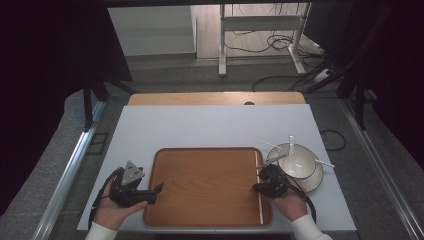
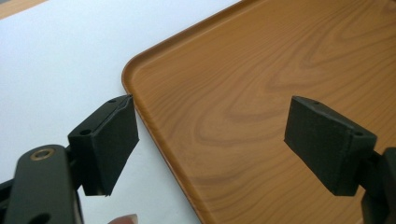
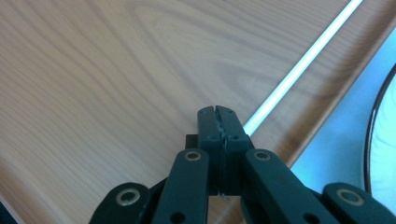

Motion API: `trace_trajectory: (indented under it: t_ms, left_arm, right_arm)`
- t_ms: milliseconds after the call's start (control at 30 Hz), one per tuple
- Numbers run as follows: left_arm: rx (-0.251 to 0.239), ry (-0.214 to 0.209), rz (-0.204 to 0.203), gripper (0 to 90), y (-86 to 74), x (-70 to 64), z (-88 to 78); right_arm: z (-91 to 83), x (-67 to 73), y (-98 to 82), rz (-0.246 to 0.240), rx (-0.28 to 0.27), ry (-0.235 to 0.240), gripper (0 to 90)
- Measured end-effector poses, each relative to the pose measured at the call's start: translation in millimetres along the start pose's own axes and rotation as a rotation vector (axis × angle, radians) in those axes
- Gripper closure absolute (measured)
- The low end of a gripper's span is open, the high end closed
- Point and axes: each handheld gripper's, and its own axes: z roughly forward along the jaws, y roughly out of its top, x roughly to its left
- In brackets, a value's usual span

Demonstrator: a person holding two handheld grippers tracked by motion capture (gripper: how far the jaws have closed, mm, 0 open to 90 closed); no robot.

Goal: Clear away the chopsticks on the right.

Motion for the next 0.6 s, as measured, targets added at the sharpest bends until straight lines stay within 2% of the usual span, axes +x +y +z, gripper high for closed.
trace_trajectory:
  t_ms: [167,367,433,500,600]
  left_arm:
    - [-0.007,-0.002,0.005,17.0,1.0,-1.2,-2.1]
    - [-0.009,-0.003,0.004,17.0,0.7,-0.2,-2.1]
    - [-0.007,-0.003,-0.003,17.0,-0.3,0.8,-0.6]
    - [-0.007,-0.003,-0.006,17.0,-0.5,1.2,-0.6]
    - [-0.007,-0.003,-0.01,17.0,-0.6,0.6,0.8]
  right_arm:
    - [-3.6,0.2,-0.7,0.0,-0.018,0.001,89.4]
    - [-15.1,5.2,0.6,-0.045,-0.075,0.035,89.3]
    - [-24.5,7.1,1.4,-0.078,-0.117,0.06,89.3]
    - [-26.6,7.0,1.3,-0.086,-0.125,0.064,89.3]
    - [-40.1,5.4,-0.3,-0.108,-0.166,0.078,88.1]
